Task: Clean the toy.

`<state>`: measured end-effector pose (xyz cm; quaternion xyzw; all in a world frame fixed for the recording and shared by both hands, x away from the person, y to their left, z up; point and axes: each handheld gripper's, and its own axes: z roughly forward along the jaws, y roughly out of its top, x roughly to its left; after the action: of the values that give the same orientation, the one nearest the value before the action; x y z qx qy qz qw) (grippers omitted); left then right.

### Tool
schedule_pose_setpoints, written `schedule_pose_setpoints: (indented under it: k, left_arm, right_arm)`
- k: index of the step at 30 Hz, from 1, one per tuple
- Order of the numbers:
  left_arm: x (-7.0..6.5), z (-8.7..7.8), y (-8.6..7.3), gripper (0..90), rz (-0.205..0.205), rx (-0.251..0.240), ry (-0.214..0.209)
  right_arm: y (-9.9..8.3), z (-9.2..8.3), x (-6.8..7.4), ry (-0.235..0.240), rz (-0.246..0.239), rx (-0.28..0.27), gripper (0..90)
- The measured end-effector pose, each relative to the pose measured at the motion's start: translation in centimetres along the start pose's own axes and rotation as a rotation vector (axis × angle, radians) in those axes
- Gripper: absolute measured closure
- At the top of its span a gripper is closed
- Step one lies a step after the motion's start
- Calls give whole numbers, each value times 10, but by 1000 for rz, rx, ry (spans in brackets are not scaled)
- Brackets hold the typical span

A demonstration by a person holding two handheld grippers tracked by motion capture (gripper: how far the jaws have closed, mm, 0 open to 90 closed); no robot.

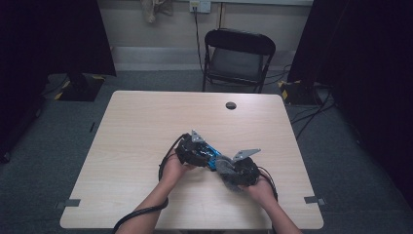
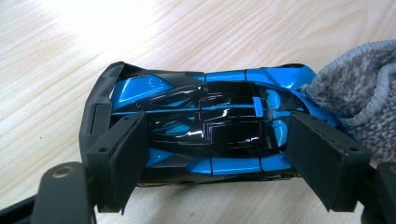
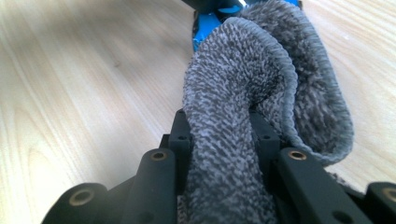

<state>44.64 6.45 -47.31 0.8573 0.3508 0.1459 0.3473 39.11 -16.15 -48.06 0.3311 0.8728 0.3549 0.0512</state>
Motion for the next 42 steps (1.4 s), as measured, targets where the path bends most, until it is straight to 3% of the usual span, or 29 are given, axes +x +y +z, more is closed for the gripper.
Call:
schedule_pose_setpoints:
  k: [10,29,42]
  left_arm:
    - [-1,-1,0,218,-2,2,15]
    - [-3,-1,-1,230,-12,-8,12]
    - [-3,-1,-1,230,-9,-5,9]
  right_arm:
    - [2,4,9,41,-16,7,693]
    - [9,13,22,54,-36,4,691]
    - [17,22,32,118,-51,4,688]
